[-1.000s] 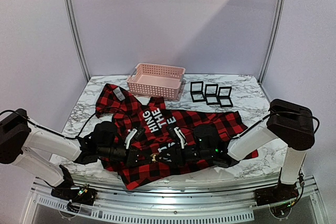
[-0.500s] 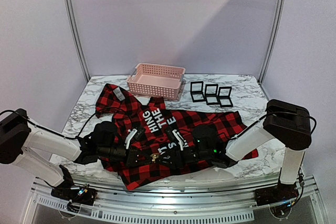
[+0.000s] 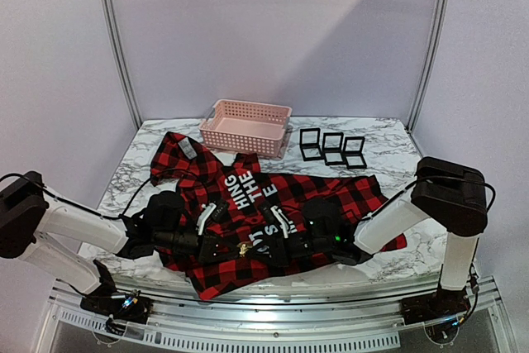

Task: Remove the brooch from the garment
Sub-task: Open the brooch with the flattened clothing.

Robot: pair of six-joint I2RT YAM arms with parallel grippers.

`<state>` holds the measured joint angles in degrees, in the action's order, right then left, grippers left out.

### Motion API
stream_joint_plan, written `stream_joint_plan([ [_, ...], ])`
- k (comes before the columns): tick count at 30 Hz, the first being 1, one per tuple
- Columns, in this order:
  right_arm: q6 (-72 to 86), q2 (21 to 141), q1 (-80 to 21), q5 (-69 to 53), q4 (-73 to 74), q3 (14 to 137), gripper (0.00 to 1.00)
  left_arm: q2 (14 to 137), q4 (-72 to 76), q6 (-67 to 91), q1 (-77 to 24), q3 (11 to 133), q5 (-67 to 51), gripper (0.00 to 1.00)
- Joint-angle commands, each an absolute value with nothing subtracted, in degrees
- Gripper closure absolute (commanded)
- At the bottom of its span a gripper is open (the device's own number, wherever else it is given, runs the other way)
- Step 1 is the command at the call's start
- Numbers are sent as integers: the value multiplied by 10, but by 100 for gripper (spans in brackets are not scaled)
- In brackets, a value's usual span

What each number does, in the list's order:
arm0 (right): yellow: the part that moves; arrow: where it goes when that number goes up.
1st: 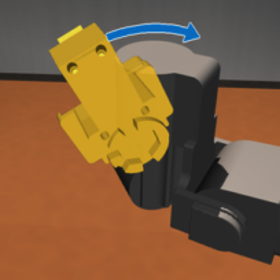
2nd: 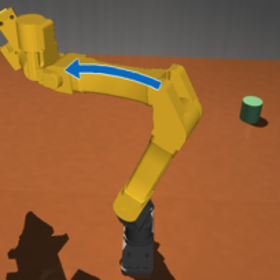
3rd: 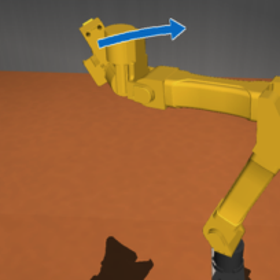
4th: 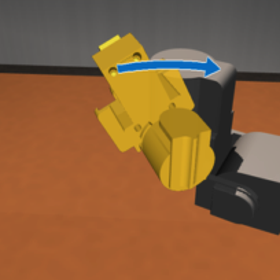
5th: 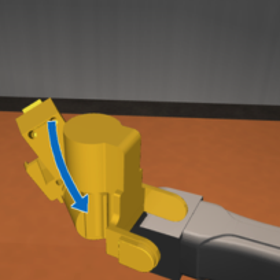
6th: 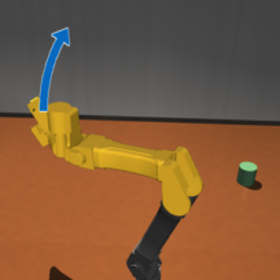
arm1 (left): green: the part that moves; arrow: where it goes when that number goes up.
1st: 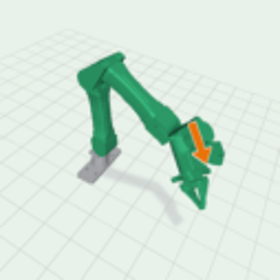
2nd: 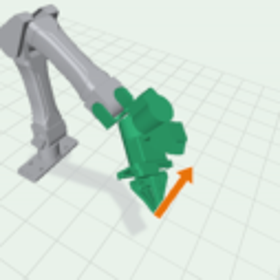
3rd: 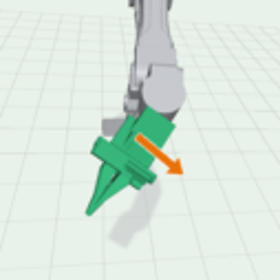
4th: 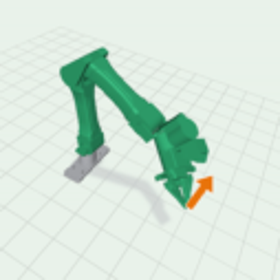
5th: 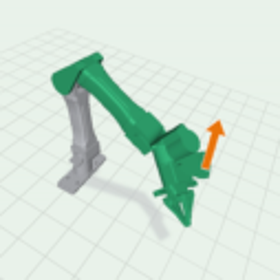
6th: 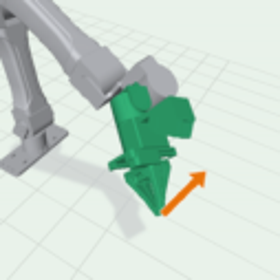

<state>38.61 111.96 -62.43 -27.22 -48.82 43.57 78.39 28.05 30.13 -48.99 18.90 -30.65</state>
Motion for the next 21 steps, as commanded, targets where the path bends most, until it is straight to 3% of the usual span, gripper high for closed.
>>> stream_joint_plan([
  [1,388,1138,-620,-288,-490,448,88,778,286,296,-487,197,-315,100],
  [15,421,1164,-606,-352,-529,456,99,778,278,293,-491,201,-318,100],
  [21,436,1184,-598,-373,-524,470,100,779,274,290,-495,206,-317,100],
])
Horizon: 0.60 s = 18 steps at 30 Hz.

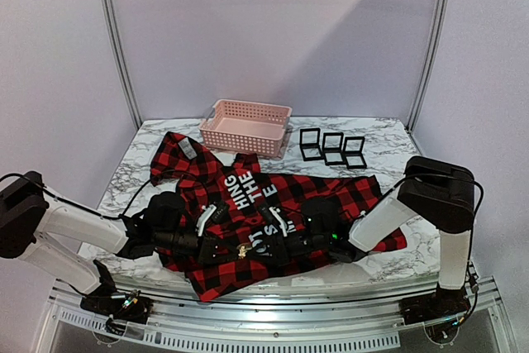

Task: Remove the brooch from the garment
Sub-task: Open the brooch with the flattened clothing.

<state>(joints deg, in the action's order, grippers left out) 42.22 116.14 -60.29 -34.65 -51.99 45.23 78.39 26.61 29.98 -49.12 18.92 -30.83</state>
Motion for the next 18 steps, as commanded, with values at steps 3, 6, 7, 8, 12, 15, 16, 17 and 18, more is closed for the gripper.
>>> stream_joint_plan([
  [3,441,1192,-598,-381,-518,478,100,780,272,289,-497,209,-317,100],
  [6,439,1198,-597,-388,-512,487,100,781,271,289,-498,210,-317,100],
  [7,439,1199,-597,-390,-512,487,100,781,271,289,-498,211,-317,100],
  [8,438,1199,-597,-392,-512,488,100,782,271,289,-498,211,-317,100],
  [12,436,1198,-597,-397,-515,486,98,785,272,289,-499,210,-315,100],
  [15,436,1196,-597,-400,-518,484,96,789,274,289,-499,211,-313,100],
  [16,436,1195,-597,-400,-520,483,95,790,274,290,-499,210,-312,100],
  [17,437,1195,-598,-401,-522,481,94,792,275,289,-499,210,-311,100],
  [18,436,1194,-597,-401,-523,481,93,793,276,289,-499,210,-310,100],
])
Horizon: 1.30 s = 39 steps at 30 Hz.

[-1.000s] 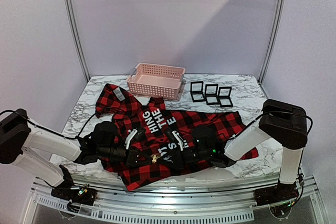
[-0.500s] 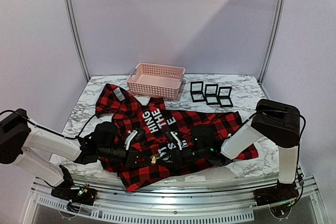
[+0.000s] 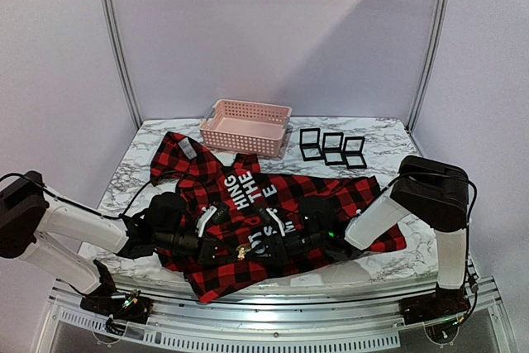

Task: Remove the brooch from the garment
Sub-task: Open the brooch with the flattened clothing.

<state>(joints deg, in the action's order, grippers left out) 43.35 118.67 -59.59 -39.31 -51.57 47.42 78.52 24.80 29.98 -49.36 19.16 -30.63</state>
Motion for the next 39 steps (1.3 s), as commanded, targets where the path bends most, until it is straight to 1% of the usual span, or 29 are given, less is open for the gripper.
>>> stream_joint_plan([
  [1,436,1193,-597,-402,-523,480,93,794,276,289,-499,210,-310,100],
  [9,436,1197,-598,-402,-513,487,91,800,287,294,-500,211,-313,100],
  [17,435,1196,-598,-408,-519,485,88,801,285,294,-500,208,-305,100],
  [19,435,1195,-597,-409,-522,482,86,801,285,295,-500,208,-302,100],
  [22,438,1188,-598,-406,-528,470,79,803,270,294,-499,208,-289,100],
  [24,440,1179,-598,-399,-532,458,73,804,268,294,-498,208,-284,100],
  [28,437,1142,-598,-371,-531,428,53,804,274,297,-497,203,-287,100],
  [31,430,1114,-597,-344,-519,407,45,802,273,296,-497,203,-290,100],
  [32,428,1100,-597,-334,-512,402,42,800,273,296,-497,202,-292,100],
  [34,422,1082,-596,-321,-501,395,41,798,272,295,-497,203,-294,100],
  [39,415,1057,-595,-294,-482,388,41,796,269,293,-497,202,-296,100],
])
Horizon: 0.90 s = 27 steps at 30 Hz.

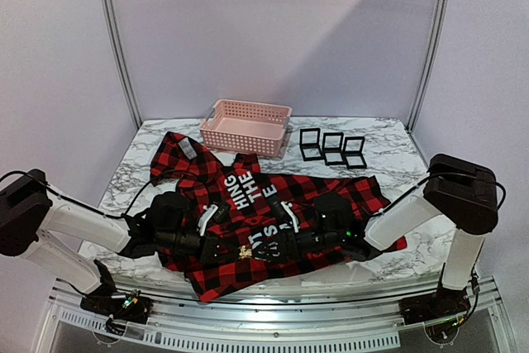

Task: Remove the brooch from the garment
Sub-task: Open the brooch with the flattened clothing.

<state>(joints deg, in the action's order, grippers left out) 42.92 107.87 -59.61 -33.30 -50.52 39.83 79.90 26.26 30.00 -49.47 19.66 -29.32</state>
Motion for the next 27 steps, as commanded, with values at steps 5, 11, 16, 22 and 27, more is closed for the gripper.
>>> stream_joint_plan([
  [5,412,1075,-593,-283,-471,404,44,794,272,294,-497,203,-296,100],
  [11,411,1108,-592,-304,-476,429,50,795,271,294,-497,206,-299,100],
  [16,403,1122,-593,-310,-465,445,60,796,271,294,-497,207,-298,100],
  [22,405,1136,-592,-321,-475,452,67,796,272,294,-497,207,-299,100],
  [27,407,1149,-593,-334,-476,462,75,796,271,295,-497,207,-299,100],
])
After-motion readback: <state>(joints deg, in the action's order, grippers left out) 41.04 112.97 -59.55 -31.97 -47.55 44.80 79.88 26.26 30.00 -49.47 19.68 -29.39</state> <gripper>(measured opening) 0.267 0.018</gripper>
